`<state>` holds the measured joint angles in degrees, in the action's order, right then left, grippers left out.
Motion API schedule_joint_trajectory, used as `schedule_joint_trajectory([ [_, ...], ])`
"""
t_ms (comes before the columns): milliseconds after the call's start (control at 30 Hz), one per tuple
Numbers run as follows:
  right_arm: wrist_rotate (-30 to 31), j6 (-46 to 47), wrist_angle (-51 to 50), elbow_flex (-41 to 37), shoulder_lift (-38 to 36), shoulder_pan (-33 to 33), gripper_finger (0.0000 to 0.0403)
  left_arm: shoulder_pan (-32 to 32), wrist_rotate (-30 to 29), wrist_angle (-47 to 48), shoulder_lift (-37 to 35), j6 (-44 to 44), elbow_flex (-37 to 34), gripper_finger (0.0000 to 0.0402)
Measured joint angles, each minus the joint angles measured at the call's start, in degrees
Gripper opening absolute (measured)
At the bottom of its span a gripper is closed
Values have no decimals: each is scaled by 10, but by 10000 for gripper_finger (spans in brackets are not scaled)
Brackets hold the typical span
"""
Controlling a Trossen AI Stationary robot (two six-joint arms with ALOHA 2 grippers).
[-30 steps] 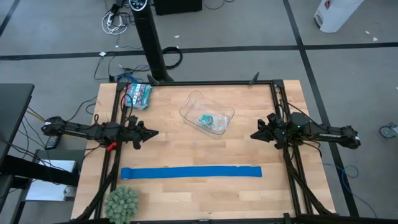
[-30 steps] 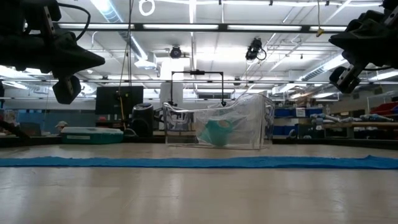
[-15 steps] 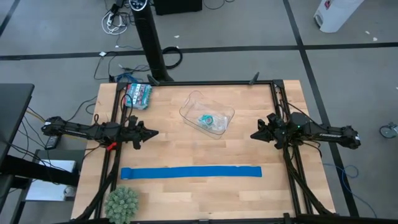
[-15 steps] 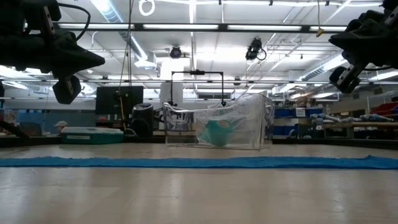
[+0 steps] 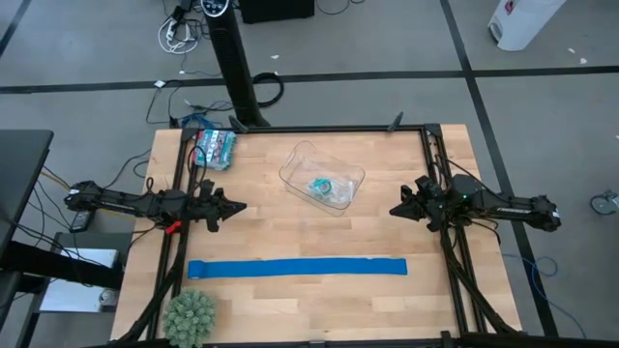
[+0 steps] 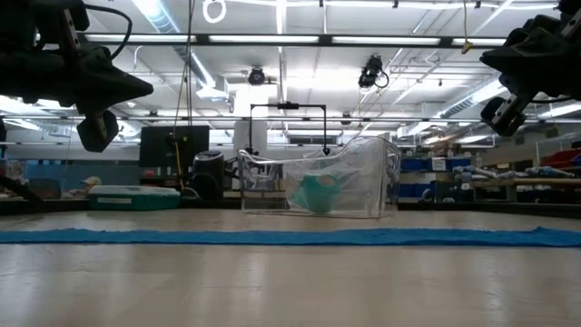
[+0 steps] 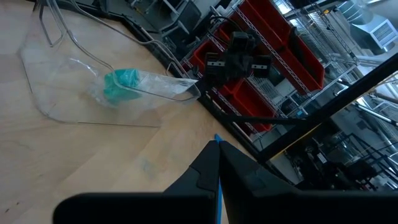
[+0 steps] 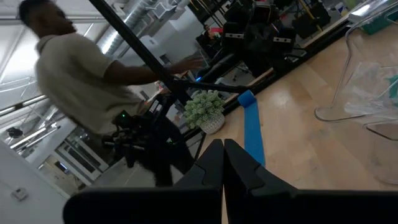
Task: Roll bandage
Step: Return to Home Position
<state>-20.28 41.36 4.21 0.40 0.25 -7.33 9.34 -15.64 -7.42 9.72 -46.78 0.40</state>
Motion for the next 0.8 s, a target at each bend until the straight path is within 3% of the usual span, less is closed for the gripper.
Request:
schedule_joint_trajectory([
  [800,0,0,0,0,0,0,3,0,0,0,0,0,0,17],
])
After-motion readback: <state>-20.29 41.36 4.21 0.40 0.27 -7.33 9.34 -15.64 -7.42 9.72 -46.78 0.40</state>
